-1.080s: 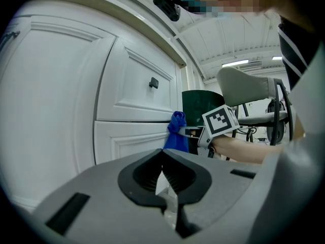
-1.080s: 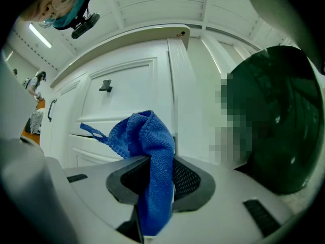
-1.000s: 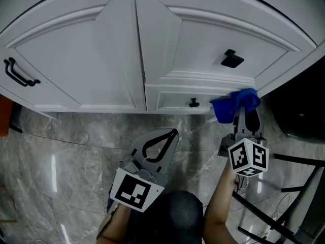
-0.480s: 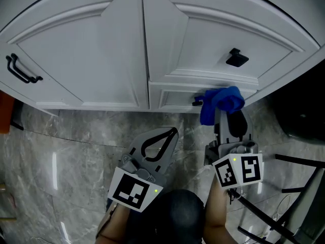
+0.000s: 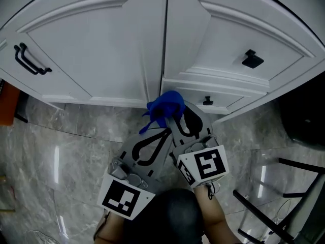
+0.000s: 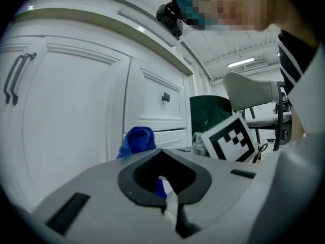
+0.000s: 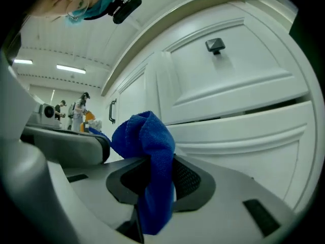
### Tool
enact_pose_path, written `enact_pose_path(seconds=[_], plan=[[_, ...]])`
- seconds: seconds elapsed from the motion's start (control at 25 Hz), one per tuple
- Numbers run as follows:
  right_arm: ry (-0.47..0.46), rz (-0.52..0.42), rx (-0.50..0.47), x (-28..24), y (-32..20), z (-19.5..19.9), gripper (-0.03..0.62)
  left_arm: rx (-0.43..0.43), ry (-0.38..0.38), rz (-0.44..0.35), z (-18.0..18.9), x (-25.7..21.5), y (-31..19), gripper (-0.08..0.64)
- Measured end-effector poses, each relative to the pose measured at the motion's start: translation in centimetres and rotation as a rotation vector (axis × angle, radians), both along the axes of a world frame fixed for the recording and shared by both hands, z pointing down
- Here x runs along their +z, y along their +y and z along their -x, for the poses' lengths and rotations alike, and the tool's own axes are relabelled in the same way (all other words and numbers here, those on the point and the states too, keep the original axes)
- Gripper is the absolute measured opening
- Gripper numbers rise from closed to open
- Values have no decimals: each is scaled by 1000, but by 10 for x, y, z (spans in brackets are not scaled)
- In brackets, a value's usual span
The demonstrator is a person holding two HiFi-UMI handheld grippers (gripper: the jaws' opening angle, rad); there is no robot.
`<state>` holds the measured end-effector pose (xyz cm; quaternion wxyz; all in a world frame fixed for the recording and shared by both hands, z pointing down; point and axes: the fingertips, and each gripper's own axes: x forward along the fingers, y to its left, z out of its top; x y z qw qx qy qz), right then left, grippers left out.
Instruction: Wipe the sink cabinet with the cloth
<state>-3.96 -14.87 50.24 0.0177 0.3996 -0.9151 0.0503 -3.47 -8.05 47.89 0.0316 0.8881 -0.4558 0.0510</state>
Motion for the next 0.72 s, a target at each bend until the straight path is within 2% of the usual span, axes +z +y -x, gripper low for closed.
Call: enact_pose_path(seconds=[0.16,0.4,0.52,0.72], plan=[[43,23,21,19,-9,10,121,-12,5,-3,6,-2,2,5],[99,-2,85,25,-21,-2,121,17,3,-12,-1,-1,1,5],[125,-10,129,27,-25,-14,121,23,8,-16,-2,0,0,5],[117,-2,217,27,-35,-45,121,43,-6,-22,-7,3,-2,5]])
